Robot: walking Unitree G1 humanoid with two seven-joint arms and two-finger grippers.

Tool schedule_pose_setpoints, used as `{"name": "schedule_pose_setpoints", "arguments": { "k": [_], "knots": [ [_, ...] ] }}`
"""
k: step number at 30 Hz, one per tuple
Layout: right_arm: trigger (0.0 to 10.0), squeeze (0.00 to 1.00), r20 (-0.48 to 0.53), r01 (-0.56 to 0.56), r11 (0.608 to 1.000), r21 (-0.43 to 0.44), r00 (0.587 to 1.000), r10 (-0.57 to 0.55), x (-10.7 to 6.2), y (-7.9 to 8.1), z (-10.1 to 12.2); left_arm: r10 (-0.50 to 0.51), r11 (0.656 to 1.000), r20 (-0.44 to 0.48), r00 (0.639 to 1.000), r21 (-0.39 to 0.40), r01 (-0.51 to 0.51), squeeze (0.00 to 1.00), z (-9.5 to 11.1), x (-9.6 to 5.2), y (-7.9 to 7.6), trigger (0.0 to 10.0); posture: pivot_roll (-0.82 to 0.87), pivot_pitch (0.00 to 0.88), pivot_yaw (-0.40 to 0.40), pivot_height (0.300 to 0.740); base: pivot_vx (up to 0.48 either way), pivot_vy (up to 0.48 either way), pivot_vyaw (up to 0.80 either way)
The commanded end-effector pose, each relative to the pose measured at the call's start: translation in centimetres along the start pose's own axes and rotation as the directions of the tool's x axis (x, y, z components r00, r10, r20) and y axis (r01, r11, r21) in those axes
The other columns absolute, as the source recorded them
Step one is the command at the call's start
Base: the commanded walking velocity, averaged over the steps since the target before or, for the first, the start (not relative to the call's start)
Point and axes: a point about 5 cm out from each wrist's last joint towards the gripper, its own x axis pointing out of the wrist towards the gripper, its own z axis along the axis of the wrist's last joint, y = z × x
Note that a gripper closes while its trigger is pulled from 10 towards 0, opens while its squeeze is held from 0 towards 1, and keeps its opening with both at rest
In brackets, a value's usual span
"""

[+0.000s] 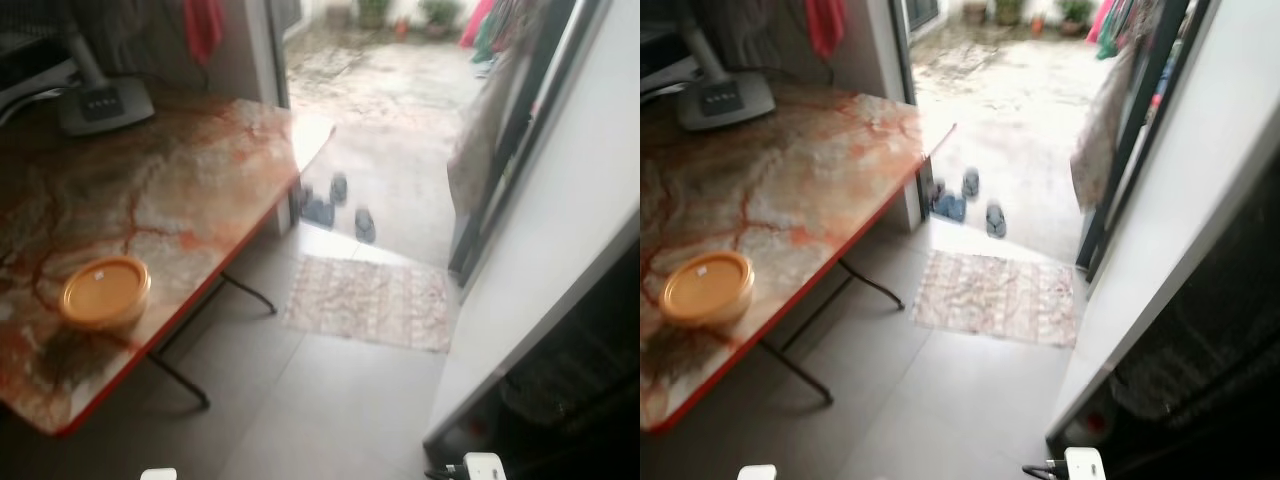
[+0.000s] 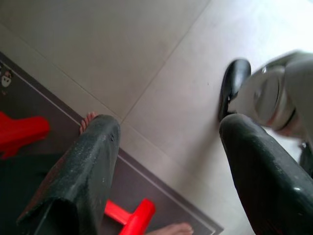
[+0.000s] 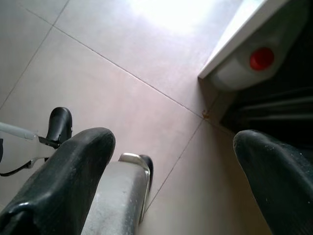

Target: Restocking fridge

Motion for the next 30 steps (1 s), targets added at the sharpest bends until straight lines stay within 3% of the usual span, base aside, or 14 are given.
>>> {"name": "schedule_pose_setpoints", "arguments": {
  "k": [1,30],
  "knots": [
    [10.0,0.00,-0.042,0.017,1.000,-0.002,0.999,-0.017,-0.34,-0.71,-1.27,0.003,1.000,-0.019,1.000,-0.004,-0.003,0.00,-0.56,-0.10,-0.14,10.0,-0.02,0.048,0.010,0.740,0.000,0.000,0.80],
    [10.0,0.00,-0.062,0.015,1.000,-0.017,0.998,-0.016,-0.50,-1.19,-1.67,0.003,1.000,-0.018,1.000,-0.010,-0.003,0.00,-0.65,-0.13,-0.37,10.0,-0.02,0.034,0.002,0.740,0.000,0.000,0.80]
  ]
}}
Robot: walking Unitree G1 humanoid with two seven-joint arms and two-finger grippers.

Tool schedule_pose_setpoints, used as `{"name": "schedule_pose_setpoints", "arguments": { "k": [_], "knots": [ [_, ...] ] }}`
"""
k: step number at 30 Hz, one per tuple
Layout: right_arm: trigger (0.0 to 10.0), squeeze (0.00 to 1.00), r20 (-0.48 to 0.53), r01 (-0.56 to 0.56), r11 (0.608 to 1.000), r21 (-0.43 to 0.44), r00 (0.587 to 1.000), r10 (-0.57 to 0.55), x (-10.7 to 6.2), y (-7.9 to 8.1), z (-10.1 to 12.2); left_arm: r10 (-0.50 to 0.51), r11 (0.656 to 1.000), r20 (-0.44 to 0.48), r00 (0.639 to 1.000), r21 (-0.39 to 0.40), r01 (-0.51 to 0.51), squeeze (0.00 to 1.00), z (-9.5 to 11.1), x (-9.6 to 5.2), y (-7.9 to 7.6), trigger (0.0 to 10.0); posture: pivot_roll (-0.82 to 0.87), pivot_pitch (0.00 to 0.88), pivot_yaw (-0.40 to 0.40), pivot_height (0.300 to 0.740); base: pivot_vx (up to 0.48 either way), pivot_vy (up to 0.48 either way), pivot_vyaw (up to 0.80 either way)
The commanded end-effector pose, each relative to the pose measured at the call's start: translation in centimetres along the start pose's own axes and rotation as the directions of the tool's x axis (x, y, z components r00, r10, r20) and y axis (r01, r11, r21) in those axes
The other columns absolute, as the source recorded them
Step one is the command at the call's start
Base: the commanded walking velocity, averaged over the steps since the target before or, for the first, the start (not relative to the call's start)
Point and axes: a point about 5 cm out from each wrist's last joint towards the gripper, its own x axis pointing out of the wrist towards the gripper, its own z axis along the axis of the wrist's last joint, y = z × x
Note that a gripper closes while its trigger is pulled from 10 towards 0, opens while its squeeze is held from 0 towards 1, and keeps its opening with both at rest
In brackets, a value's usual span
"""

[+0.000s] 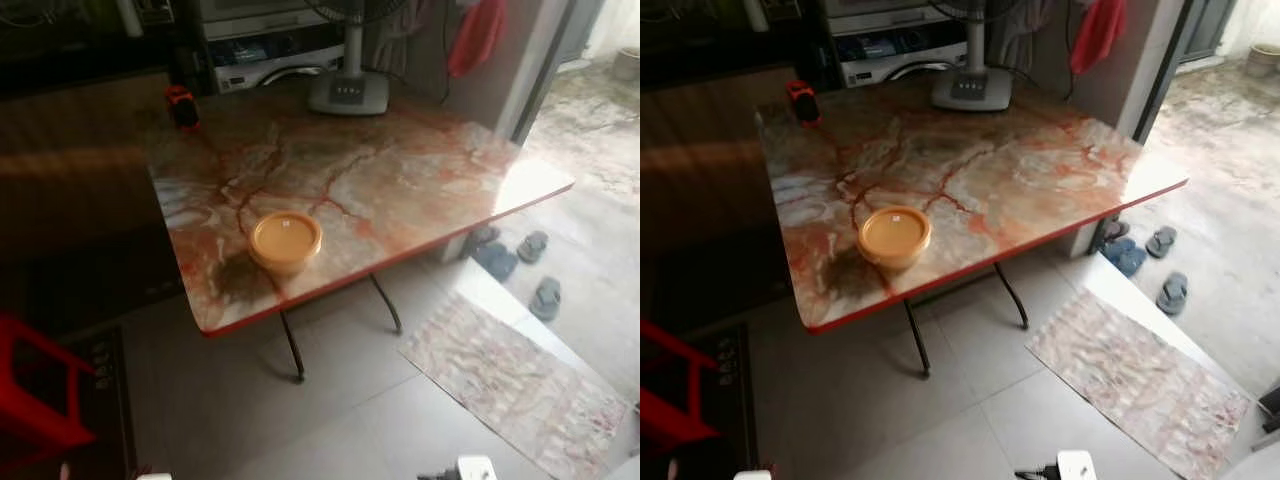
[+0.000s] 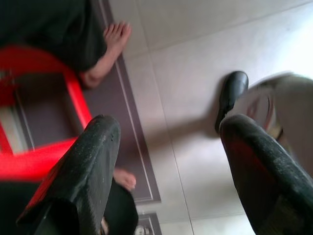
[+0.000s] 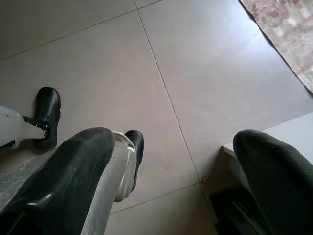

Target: Restocking fridge

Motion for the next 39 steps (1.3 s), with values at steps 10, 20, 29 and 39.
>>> {"name": "schedule_pose_setpoints", "arguments": {
  "k": [10,20,29,39],
  "knots": [
    [10.0,0.00,0.007,-0.020,1.000,0.005,1.000,0.020,0.2,0.8,0.3,0.029,1.000,-0.011,1.000,0.004,-0.029,0.00,-0.4,-0.1,0.8,10.0,-0.01,0.033,0.000,0.740,0.000,0.000,0.80],
    [10.0,0.00,0.020,-0.028,0.999,0.032,0.999,0.027,0.3,1.1,0.7,0.117,0.993,0.110,0.987,0.021,-0.120,0.00,0.6,-0.2,1.3,10.0,-0.01,0.040,-0.002,0.740,0.000,0.000,0.40],
    [10.0,0.00,0.018,-0.033,0.999,0.023,0.999,0.032,0.3,1.1,0.8,0.127,0.965,0.785,0.607,0.045,-0.260,0.00,15.2,-3.6,2.5,10.0,0.00,0.044,-0.002,0.740,0.000,0.000,0.00],
    [10.0,0.00,0.014,-0.044,0.999,0.015,0.999,0.044,0.3,1.3,0.7,-0.054,0.967,0.973,0.224,0.107,-0.231,0.00,21.2,-10.6,-1.2,10.0,0.01,0.049,0.001,0.740,0.000,0.000,0.00]
  ]
}}
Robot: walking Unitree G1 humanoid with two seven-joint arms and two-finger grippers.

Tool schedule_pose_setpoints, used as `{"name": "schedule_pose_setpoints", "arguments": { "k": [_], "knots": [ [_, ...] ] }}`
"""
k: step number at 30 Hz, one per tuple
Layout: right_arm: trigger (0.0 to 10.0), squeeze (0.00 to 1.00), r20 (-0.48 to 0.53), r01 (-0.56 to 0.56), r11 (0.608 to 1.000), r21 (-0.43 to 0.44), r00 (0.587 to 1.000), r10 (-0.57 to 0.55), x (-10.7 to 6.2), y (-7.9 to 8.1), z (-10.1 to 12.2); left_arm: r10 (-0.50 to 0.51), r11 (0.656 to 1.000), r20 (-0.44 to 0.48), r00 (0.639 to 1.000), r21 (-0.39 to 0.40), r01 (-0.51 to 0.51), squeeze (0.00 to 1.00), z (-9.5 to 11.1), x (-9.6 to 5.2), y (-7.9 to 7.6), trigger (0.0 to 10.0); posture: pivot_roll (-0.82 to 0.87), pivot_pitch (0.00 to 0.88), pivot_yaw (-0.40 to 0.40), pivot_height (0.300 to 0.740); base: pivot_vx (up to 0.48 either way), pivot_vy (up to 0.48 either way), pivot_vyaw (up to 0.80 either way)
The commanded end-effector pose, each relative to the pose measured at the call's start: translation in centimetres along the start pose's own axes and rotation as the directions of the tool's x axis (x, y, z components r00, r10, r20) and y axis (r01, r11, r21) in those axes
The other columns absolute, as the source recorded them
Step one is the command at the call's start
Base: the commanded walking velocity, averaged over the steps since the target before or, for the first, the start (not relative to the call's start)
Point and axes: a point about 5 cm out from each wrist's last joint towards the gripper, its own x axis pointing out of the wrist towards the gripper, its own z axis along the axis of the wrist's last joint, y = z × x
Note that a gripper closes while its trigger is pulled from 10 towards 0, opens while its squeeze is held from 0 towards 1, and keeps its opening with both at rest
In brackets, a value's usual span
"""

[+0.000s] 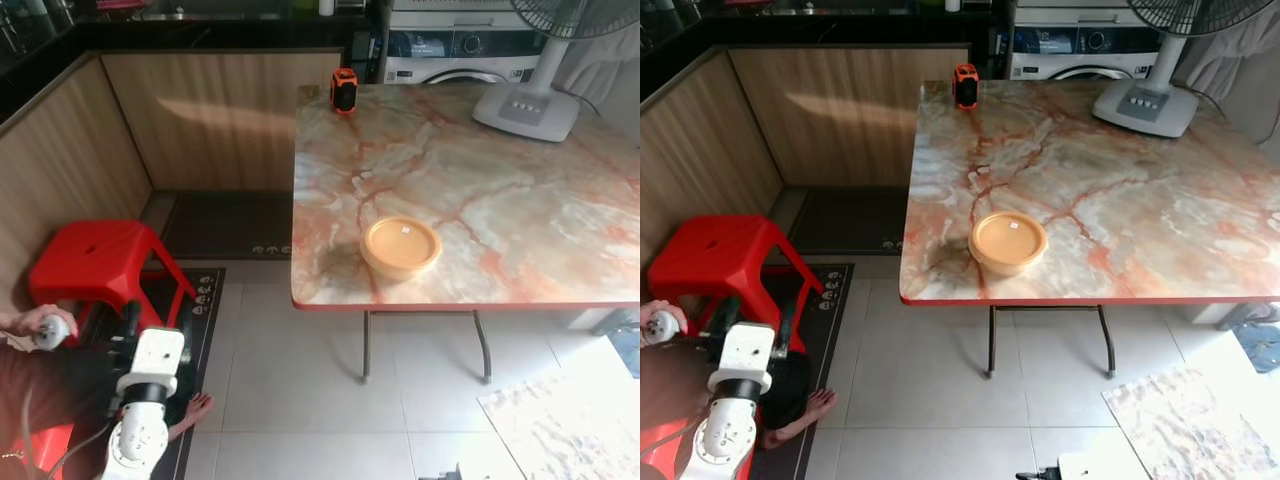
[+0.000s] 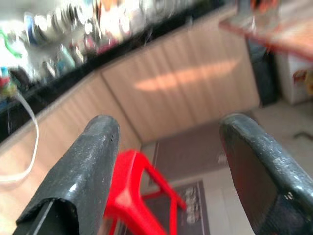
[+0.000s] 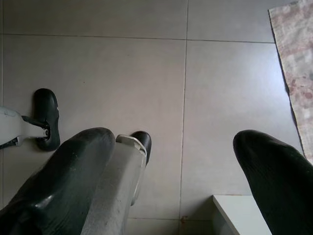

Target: Restocking fridge

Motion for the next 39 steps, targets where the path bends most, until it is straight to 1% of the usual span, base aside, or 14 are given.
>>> {"name": "schedule_pose_setpoints", "arguments": {
  "k": [1,2,3,4,5,6,7,8,10,12,18,26,30,39],
  "knots": [
    [10.0,0.00,-0.006,-0.002,1.000,0.003,1.000,0.002,0.0,0.1,-0.2,-0.014,1.000,0.053,0.998,-0.020,0.015,0.00,1.7,0.5,-0.2,10.0,0.01,0.049,0.001,0.740,0.000,0.000,0.00],
    [10.0,0.00,-0.005,-0.001,1.000,0.004,1.000,0.001,0.0,0.1,-0.1,-0.017,0.999,0.081,0.997,-0.043,0.020,0.00,2.6,1.0,-0.5,10.0,0.01,0.048,0.000,0.740,0.000,0.000,0.00],
    [10.0,0.00,-0.005,0.000,1.000,0.002,1.000,0.000,0.0,0.0,-0.1,-0.023,0.997,0.144,0.989,-0.072,0.033,0.00,4.6,1.8,-0.9,10.0,0.02,0.048,0.002,0.740,0.000,0.000,0.00],
    [10.0,0.00,-0.005,0.000,1.000,0.000,1.000,0.000,0.0,0.0,-0.1,-0.026,0.996,0.172,0.985,-0.080,0.040,0.00,5.6,2.2,-1.0,10.0,0.02,0.048,0.002,0.740,0.000,0.000,0.00],
    [10.0,0.00,-0.005,0.000,1.000,0.000,1.000,0.000,0.0,0.0,-0.1,-0.026,0.996,0.172,0.985,-0.080,0.040,0.00,5.6,2.2,-1.0,10.0,0.02,0.048,0.002,0.740,0.000,0.000,0.00],
    [10.0,0.00,-0.004,0.000,1.000,0.002,1.000,0.000,0.0,0.0,-0.1,-0.026,0.995,0.202,0.979,-0.094,0.046,0.00,6.6,2.6,-1.2,10.0,0.02,0.048,0.002,0.740,0.000,0.000,0.00],
    [10.0,0.00,-0.004,0.000,1.000,0.002,1.000,0.000,0.0,0.0,-0.1,-0.026,0.995,0.202,0.979,-0.094,0.046,0.00,6.6,2.6,-1.2,10.0,0.02,0.048,0.002,0.740,0.000,0.000,0.00],
    [10.0,0.00,-0.003,0.000,1.000,0.004,1.000,0.000,0.0,0.0,-0.1,-0.027,0.993,0.228,0.973,-0.106,0.052,0.00,7.4,3.1,-1.3,10.0,0.01,0.048,0.003,0.740,0.000,0.000,0.00],
    [10.0,0.00,-0.001,0.000,1.000,0.006,1.000,0.000,0.0,0.1,-0.1,-0.028,0.991,0.249,0.968,-0.118,0.059,0.00,8.4,3.7,-1.5,10.0,0.01,0.050,0.005,0.740,0.000,0.000,0.00],
    [10.0,0.00,-0.002,-0.002,1.000,0.007,1.000,0.002,0.0,0.1,-0.1,-0.037,0.989,0.239,0.970,-0.133,0.070,0.00,9.1,3.9,-1.7,10.0,0.01,0.049,0.008,0.740,0.000,0.000,0.00],
    [10.0,0.00,-0.006,-0.005,1.000,0.000,1.000,0.005,0.0,0.1,-0.2,-0.039,0.988,0.192,0.981,-0.138,0.066,0.00,8.9,3.6,-1.5,10.0,0.01,0.048,0.008,0.740,0.000,0.000,0.00],
    [10.0,0.00,-0.007,-0.008,1.000,-0.003,1.000,0.008,0.0,0.2,-0.1,-0.048,0.984,0.176,0.983,-0.160,0.077,0.00,9.2,3.9,-1.5,10.0,0.01,0.041,0.008,0.740,0.000,0.000,0.00],
    [10.0,0.00,-0.005,-0.010,1.000,-0.004,1.000,0.010,0.0,0.2,-0.1,-0.070,0.981,0.167,0.984,-0.168,0.098,0.00,9.5,4.1,-1.8,10.0,0.01,0.042,0.009,0.740,0.276,0.000,0.00],
    [10.0,0.00,-0.006,-0.010,1.000,-0.009,1.000,0.010,0.0,0.1,-0.1,-0.081,0.979,0.154,0.985,-0.172,0.108,0.00,9.4,4.0,-1.9,10.0,0.01,0.032,0.010,0.740,0.284,0.000,0.00]
  ]
}}
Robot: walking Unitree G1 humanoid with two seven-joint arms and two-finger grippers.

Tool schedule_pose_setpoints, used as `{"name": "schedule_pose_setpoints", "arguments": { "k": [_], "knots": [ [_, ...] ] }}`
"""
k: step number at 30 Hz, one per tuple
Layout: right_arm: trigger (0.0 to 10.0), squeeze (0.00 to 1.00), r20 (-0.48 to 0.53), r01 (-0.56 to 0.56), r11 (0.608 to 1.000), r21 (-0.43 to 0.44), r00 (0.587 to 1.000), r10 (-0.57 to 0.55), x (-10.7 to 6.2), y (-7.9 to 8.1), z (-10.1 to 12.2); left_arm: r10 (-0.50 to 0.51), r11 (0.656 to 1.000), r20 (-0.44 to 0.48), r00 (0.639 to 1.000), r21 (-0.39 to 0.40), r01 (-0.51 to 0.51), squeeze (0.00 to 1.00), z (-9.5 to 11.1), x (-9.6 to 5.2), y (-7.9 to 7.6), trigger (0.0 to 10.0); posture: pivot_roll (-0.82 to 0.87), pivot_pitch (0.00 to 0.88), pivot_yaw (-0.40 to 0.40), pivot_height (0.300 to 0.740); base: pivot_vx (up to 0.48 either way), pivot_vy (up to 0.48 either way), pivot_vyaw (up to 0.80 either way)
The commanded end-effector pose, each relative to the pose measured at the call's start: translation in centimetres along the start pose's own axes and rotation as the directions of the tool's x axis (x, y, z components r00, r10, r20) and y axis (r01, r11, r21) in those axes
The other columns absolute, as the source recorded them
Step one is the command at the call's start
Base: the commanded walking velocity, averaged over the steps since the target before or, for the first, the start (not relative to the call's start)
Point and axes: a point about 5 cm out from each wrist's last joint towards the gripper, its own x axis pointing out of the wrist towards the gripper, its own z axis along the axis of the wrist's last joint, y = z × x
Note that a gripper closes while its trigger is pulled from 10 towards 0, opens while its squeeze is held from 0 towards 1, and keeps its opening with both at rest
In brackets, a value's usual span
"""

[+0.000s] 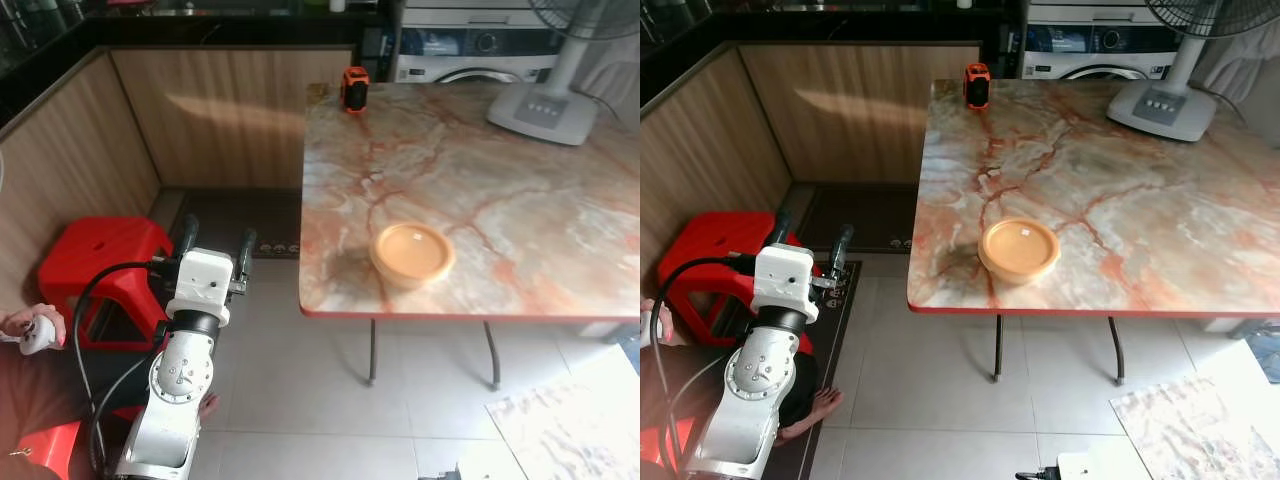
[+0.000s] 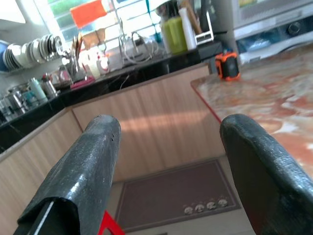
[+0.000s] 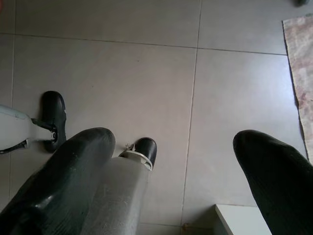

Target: Restocking fridge

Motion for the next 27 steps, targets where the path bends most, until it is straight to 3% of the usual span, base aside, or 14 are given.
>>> {"name": "schedule_pose_setpoints", "arguments": {
  "k": [1,14,27],
  "knots": [
    [10.0,0.00,-0.011,0.000,1.000,-0.002,1.000,0.000,-0.06,0.01,-0.39,-0.009,1.000,0.019,1.000,-0.022,0.010,0.00,0.57,0.24,-0.15,10.0,0.01,0.029,0.010,0.740,0.296,0.000,0.00],
    [10.0,0.00,-0.012,-0.006,1.000,-0.005,1.000,0.006,-0.04,0.05,-0.32,-0.041,0.999,-0.002,0.999,-0.024,0.041,0.00,0.39,0.22,-0.49,10.0,0.01,0.029,0.010,0.740,0.302,0.000,0.00],
    [10.0,0.00,-0.016,-0.007,1.000,-0.014,1.000,0.007,-0.05,-0.02,-0.29,-0.063,0.997,0.000,0.998,-0.037,0.063,0.00,0.55,0.23,-0.77,10.0,0.01,0.036,0.006,0.740,0.000,0.000,0.00]
  ]
}}
